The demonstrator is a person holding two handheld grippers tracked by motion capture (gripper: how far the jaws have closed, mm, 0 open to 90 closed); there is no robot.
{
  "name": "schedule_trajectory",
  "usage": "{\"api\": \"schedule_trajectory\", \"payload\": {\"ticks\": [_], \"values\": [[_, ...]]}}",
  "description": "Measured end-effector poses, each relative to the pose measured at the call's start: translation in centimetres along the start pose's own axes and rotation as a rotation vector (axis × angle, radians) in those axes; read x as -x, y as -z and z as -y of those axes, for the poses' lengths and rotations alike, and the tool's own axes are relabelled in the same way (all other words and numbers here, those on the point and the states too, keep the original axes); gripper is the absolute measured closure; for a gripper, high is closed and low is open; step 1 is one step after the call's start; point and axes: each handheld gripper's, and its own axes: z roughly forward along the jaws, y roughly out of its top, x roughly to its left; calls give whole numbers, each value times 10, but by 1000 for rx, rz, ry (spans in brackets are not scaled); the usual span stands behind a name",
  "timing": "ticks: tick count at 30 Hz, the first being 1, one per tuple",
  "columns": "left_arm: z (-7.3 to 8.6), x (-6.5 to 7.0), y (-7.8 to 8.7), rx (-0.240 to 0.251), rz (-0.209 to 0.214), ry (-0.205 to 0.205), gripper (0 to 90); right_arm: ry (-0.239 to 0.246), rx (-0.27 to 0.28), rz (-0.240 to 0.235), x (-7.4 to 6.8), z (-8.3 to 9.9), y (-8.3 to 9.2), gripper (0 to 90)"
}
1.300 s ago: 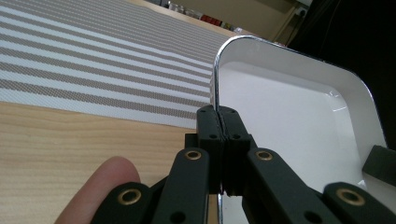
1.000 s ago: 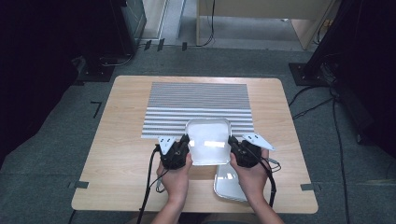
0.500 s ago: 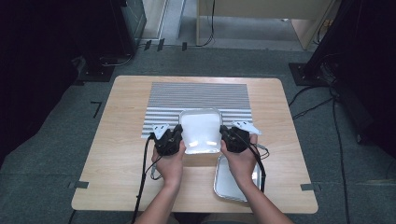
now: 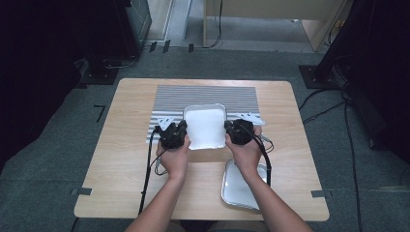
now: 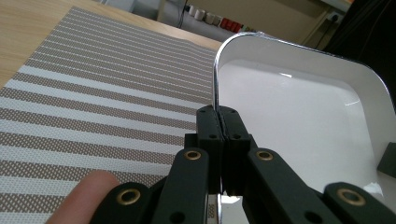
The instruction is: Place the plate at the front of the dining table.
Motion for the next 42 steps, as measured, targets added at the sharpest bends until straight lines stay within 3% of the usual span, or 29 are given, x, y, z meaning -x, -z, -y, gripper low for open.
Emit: {"api": "schedule_trajectory", "payload": {"ticks": [5,7,8,11,21,26,37,42], "values": [[-8,-4,-11,-15,-12,6,898,-13,-23,-10,2,-9,-17,899],[-13,-6,-16,-19,-12,6,897,-38,-26,-26,4,-11,-19,900],[-18,-5,-20,-20,-18,-5,897,-88,-37,-43,6,-14,-22,900],[-21,-4,-24,-23,-26,-15,898,-68,-38,-30,5,-18,-27,899],[-26,-12,-52,-69,-51,21,898,-46,-68,3,10,-27,-55,898],[-29,-19,-67,-110,-74,10,899,-64,-105,1,12,-26,-78,895],[-22,-30,-101,-191,-89,9,898,-92,-168,27,23,-19,-108,892],[-19,-34,-113,-233,-99,31,896,-131,-212,28,28,-18,-120,889]]}}
